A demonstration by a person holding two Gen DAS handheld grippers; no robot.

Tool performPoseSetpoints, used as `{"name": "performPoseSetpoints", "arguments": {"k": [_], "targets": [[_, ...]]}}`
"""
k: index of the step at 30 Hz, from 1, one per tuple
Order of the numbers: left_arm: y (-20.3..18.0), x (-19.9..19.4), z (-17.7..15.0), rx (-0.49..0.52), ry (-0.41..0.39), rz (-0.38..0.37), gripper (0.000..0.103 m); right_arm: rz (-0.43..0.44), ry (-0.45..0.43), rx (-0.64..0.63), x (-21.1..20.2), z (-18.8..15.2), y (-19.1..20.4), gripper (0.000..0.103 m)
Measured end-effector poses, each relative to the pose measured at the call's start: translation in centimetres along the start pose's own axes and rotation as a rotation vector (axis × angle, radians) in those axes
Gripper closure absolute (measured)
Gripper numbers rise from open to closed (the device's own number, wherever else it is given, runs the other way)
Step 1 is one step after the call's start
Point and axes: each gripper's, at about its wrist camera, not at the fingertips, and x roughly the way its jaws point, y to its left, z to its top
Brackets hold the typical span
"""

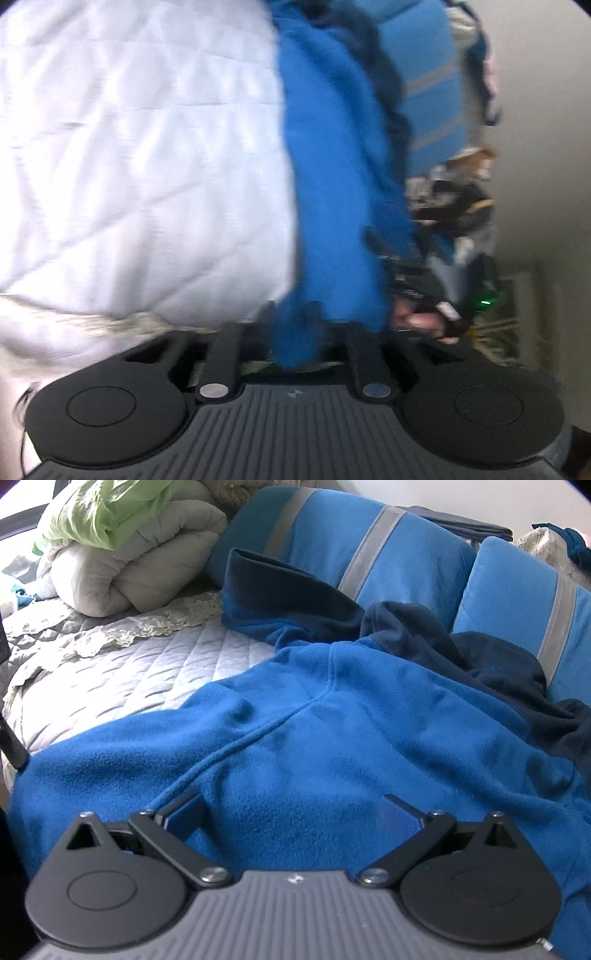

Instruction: Fold clothes

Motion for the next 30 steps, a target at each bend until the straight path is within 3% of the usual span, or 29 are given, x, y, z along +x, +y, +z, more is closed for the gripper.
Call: {"name": "performPoseSetpoints", "arguments": {"k": [2, 4, 5, 7, 13, 18, 21, 24, 30], "targets": [[-0.6, -1.2, 0.4, 0.019, -0.034, 0.076, 0.063, -0.004, 0.001, -0.006, 0.0, -0.1, 0.0, 0.0], [-1.8, -2.4, 1.2, 0.056, -0.081, 0.123, 0.048, -0.003, 0.002, -0.005, 0.1, -0.1, 0.0, 0.0], [-2.5, -3.0, 1.7, 0.078, -0.108, 0.148, 0.035, -0.003, 0.004, -0.004, 0.2, 0.0, 0.0, 0.0], [-4.1, -4.0, 3.0, 0.119, -0.167, 0.19, 0.029, -0.005, 0.006, -0.004, 0.2, 0.0, 0.0, 0.0], [-8.1, -6.0, 8.9, 0.132, -0.369, 0.284, 0.029, -0.007, 0.006, -0.008, 0.1, -0.1, 0.1, 0.0], [-9.8, -6.9, 14.4, 0.128, -0.563, 0.464, 0.029, 0.006, 0.012, 0.013, 0.4, -0.2, -0.2, 0.0], [-10.2, -6.6, 17.7, 0.103, -0.651, 0.503, 0.029, 0.01, 0.013, 0.014, 0.5, -0.3, -0.2, 0.0], [-11.3, -5.4, 21.0, 0.125, -0.679, 0.53, 0.029, 0.013, 0.013, 0.009, 0.7, -0.5, -0.2, 0.0], [-13.8, -0.9, 26.3, 0.293, -0.643, 0.707, 0.029, 0.028, 0.03, 0.018, 1.5, -0.9, -0.4, 0.0]]}}
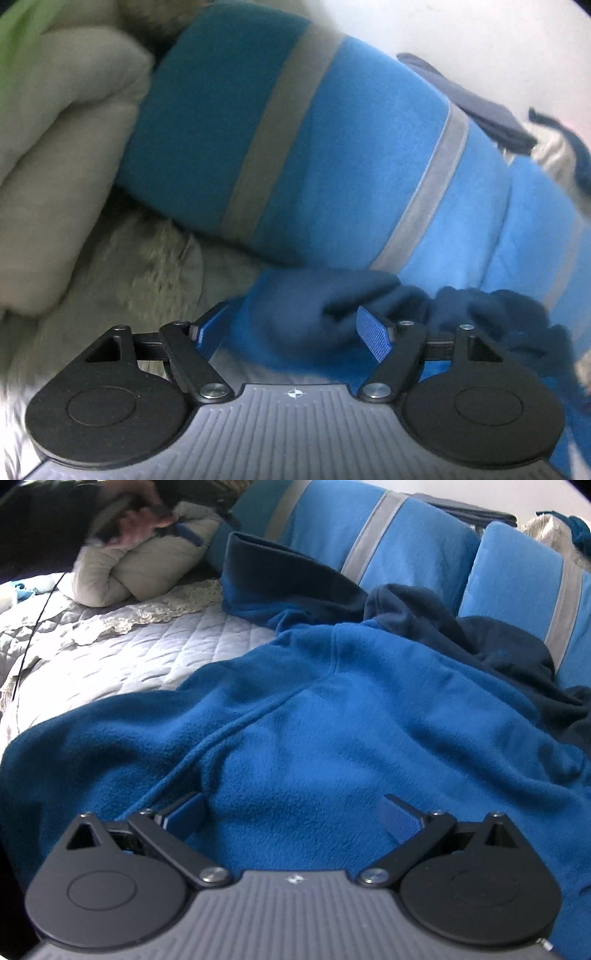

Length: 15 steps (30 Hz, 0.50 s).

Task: Fold clothes
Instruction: 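Grasp the navy fabric near the cushion with the left gripper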

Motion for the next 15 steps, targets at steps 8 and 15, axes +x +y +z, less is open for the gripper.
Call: {"name": "performPoseSetpoints", "arguments": {"k": [8, 15], "targets": [[-3.1, 4.7, 0.1, 0.286, 0.061, 0.22, 0.087, 0.033, 0.0, 0.023, 0.5, -0.2, -0.5, 0.0], [-1.7, -1.4, -2.5, 0.129, -0.013, 0.227, 0.095, 0.033, -0.008, 0.024, 0.5, -0.2, -0.5, 0.0]]}}
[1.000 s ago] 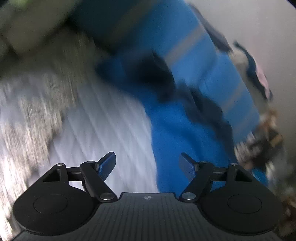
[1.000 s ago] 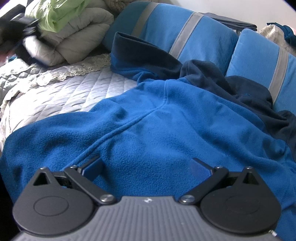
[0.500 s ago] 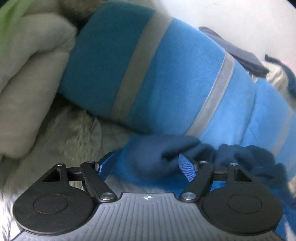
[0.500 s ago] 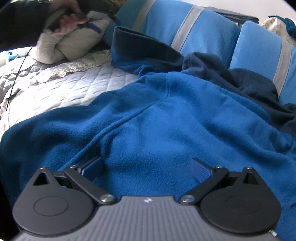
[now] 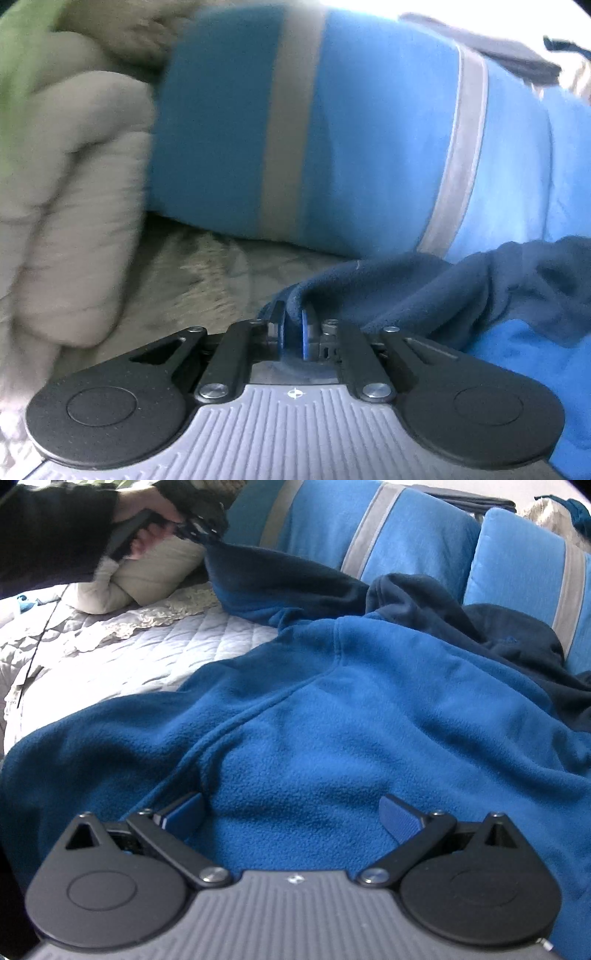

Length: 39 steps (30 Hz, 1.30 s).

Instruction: Fold clothes

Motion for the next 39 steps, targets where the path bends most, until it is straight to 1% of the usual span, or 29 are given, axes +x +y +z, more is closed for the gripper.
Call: {"name": "performPoseSetpoints", "arguments": {"k": [2, 4, 6, 8, 9, 10, 11, 14, 15, 16, 17, 18, 19, 20, 21, 23, 25, 29, 31, 35, 38, 39], "targets": [[1.2, -2.2, -1.4, -0.037, -0.012, 0.015, 0.095, 0.0, -0.006, 0.0, -0.1, -0.1, 0.0, 0.0], [2.6, -4.2, -3.5, -0.078, -0.01, 0.027, 0.095, 0.003, -0.008, 0.004, -0.1, -0.2, -0.1, 0.0], [3.7, -5.8, -5.7, -0.118, 0.019, 0.026, 0.096, 0.002, -0.008, 0.006, -0.1, -0.2, -0.2, 0.0], [4.6, -7.1, -8.1, -0.139, 0.067, 0.01, 0.097, -0.006, -0.012, -0.002, -0.2, -0.2, 0.0, 0.0], [4.9, -7.6, -9.3, -0.141, 0.093, 0.005, 0.098, -0.009, -0.015, -0.007, -0.2, -0.2, 0.1, 0.0], [5.1, -8.2, -10.5, -0.13, 0.115, 0.019, 0.103, -0.01, -0.016, -0.008, -0.2, -0.3, 0.1, 0.0], [5.3, -8.6, -11.6, -0.117, 0.136, 0.027, 0.103, -0.009, -0.016, -0.007, -0.2, -0.3, 0.0, 0.0], [6.1, -9.3, -13.8, -0.063, 0.187, -0.014, 0.103, -0.006, -0.015, -0.003, -0.1, -0.4, -0.1, 0.0], [6.3, -9.5, -14.4, -0.05, 0.197, -0.029, 0.101, -0.005, -0.016, -0.001, -0.1, -0.4, -0.2, 0.0], [6.3, -9.7, -14.7, -0.033, 0.191, -0.04, 0.1, -0.004, -0.016, -0.001, 0.0, -0.4, -0.2, 0.0], [6.2, -9.9, -14.7, -0.005, 0.168, -0.047, 0.096, -0.003, -0.015, 0.0, 0.0, -0.4, -0.2, 0.0], [6.0, -10.1, -14.6, 0.023, 0.146, -0.053, 0.086, -0.003, -0.015, 0.0, 0.0, -0.4, -0.2, 0.0], [5.8, -10.2, -14.5, 0.047, 0.122, -0.061, 0.078, -0.004, -0.016, -0.001, 0.0, -0.5, -0.2, 0.0], [5.5, -10.0, -14.0, 0.061, 0.089, -0.075, 0.065, -0.004, -0.016, -0.001, 0.0, -0.5, -0.2, 0.0], [5.1, -9.8, -13.5, 0.074, 0.057, -0.089, 0.055, -0.004, -0.016, -0.001, 0.0, -0.5, -0.2, 0.0], [4.2, -9.1, -12.4, 0.098, 0.005, -0.112, 0.05, -0.003, -0.017, -0.001, 0.0, -0.5, -0.2, 0.0], [3.0, -7.8, -11.1, 0.116, -0.024, -0.124, 0.05, -0.002, -0.017, 0.001, 0.0, -0.5, -0.2, 0.0], [0.3, -4.7, -8.3, 0.177, -0.054, -0.119, 0.049, 0.003, -0.015, 0.006, 0.1, -0.6, -0.3, 0.0], [-0.8, -3.2, -7.3, 0.205, -0.068, -0.14, 0.049, 0.008, -0.013, 0.01, 0.1, -0.6, -0.4, 0.0], [-2.6, -0.2, -6.0, 0.238, -0.058, -0.137, 0.049, 0.015, -0.008, 0.017, 0.2, -0.5, -0.6, 0.0], [-3.6, 1.2, -5.7, 0.254, -0.036, -0.165, 0.05, 0.027, -0.004, 0.025, 0.3, -0.5, -0.8, 0.0], [-3.7, 1.4, -5.7, 0.244, -0.035, -0.177, 0.05, 0.031, -0.001, 0.03, 0.4, -0.5, -0.9, 0.0]]}}
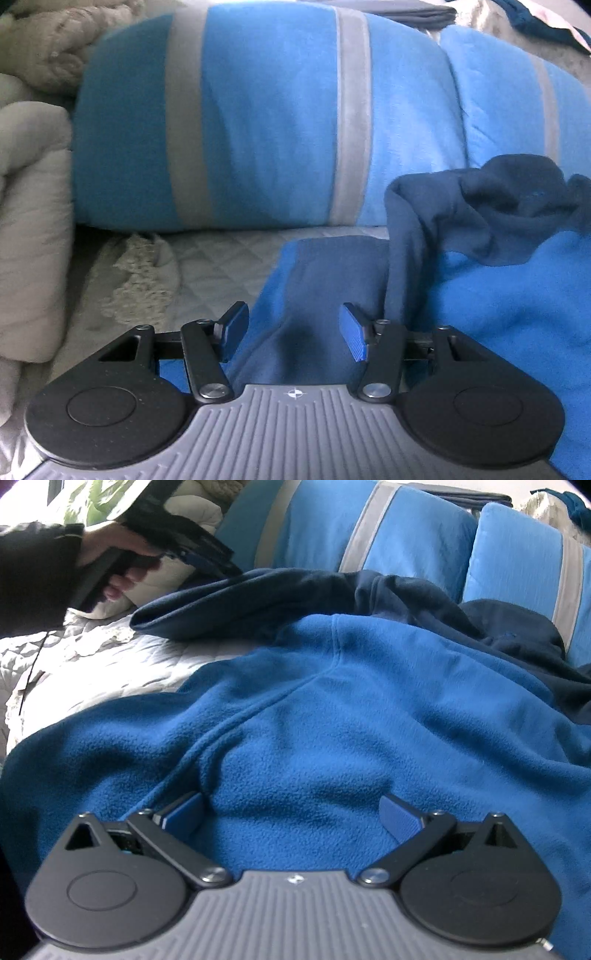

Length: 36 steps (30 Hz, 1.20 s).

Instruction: Fold clothes

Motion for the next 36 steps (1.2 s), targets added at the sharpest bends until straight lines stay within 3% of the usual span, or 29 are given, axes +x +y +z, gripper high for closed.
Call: {"name": "performPoseSetpoints", "arguments": {"k": [6, 11, 12, 13, 14, 15, 19, 22, 26, 31, 36], "targets": [[0.4, -0.3, 0.3, -0.116, -0.02, -0.111, 0.049, -0.002, 0.004, -0.001, 0.0, 0.0, 0.1, 0.0], [-1.1, 0.6, 0.0, 0.005, 0.016, -0.021, 0.05, -0.002, 0.005, 0.001, 0.1, 0.0, 0.1, 0.0], [-1.2, 0.7, -0.1, 0.017, 0.02, -0.008, 0.057, -0.002, 0.004, 0.001, 0.1, 0.0, 0.1, 0.0], [-1.4, 0.8, -0.1, 0.026, 0.023, 0.006, 0.07, -0.002, 0.004, 0.001, 0.1, 0.0, 0.2, 0.0], [-1.4, 0.7, -0.1, 0.029, 0.02, 0.027, 0.099, -0.001, 0.004, 0.001, 0.1, 0.0, 0.1, 0.0], [-1.2, 0.4, -0.1, 0.019, 0.013, 0.047, 0.098, -0.001, 0.005, 0.002, 0.1, 0.0, 0.1, 0.0], [2.4, -3.7, -0.7, -0.207, -0.081, 0.094, 0.098, -0.002, 0.003, 0.0, 0.1, 0.1, 0.1, 0.0], [4.6, -8.1, -2.3, -0.269, -0.155, 0.207, 0.098, -0.003, 0.004, -0.001, 0.1, 0.1, 0.1, 0.0], [7.7, -13.1, -5.8, -0.366, -0.173, 0.322, 0.098, -0.012, 0.0, -0.011, 0.1, 0.1, 0.2, 0.0], [12.2, -16.3, -11.1, -0.53, -0.103, 0.446, 0.098, -0.017, -0.008, -0.017, 0.0, 0.0, 0.4, 0.0], [16.0, -15.3, -16.3, -0.796, 0.057, 0.339, 0.093, -0.015, -0.012, -0.012, 0.0, 0.0, 0.4, 0.0]]}}
